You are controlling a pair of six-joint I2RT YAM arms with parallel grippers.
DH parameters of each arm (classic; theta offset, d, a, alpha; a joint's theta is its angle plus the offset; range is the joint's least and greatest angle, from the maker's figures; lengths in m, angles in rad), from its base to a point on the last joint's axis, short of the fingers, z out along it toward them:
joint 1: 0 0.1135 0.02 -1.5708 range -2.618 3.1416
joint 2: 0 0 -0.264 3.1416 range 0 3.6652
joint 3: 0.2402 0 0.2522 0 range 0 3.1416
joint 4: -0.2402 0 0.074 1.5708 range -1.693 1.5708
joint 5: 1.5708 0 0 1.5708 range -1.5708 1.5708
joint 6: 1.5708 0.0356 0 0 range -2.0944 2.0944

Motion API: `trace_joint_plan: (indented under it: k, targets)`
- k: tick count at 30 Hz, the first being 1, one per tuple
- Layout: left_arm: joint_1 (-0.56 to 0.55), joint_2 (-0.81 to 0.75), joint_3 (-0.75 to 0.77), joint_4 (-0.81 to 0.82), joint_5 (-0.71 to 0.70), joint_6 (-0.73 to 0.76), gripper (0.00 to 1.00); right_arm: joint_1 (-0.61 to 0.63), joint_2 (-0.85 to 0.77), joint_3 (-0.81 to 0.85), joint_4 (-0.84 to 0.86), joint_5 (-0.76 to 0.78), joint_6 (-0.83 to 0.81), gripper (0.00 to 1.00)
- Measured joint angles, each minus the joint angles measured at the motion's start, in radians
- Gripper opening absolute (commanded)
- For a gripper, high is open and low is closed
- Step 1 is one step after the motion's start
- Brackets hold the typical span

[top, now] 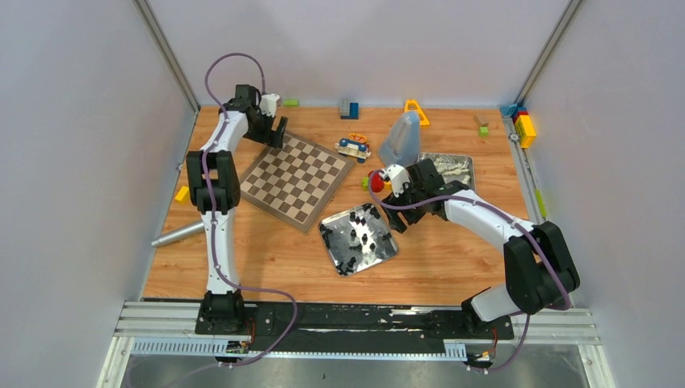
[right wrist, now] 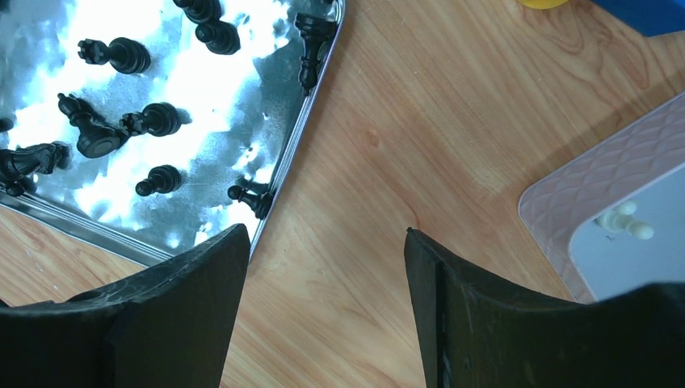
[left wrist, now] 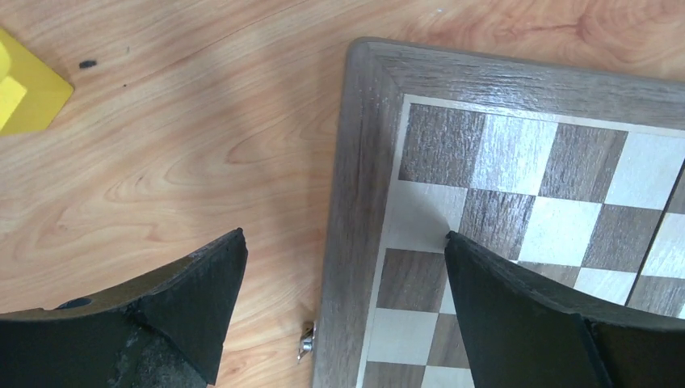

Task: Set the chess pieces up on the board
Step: Move the chessboard to the center of the board.

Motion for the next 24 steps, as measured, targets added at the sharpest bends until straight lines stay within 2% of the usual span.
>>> trace_joint_plan:
  k: [6, 14, 20, 24]
  targets:
    - [0.006, 0.005, -0.003, 0.009, 0.02, -0.069, 1.0, 0.0, 0.0, -0.013, -0.001, 0.0, 0.0, 0.71]
    - [0.0, 0.074, 0.076, -0.015, 0.163, -0.11, 0.97, 0.0, 0.0, -0.013, 0.0, 0.0, 0.0, 0.71]
    - [-0.038, 0.097, 0.118, -0.046, 0.193, -0.063, 0.96, -0.007, -0.011, -0.015, -0.001, 0.001, 0.0, 0.71]
    - [-0.106, 0.097, 0.119, -0.058, 0.212, -0.008, 0.96, -0.031, -0.028, -0.015, -0.001, 0.001, 0.0, 0.71]
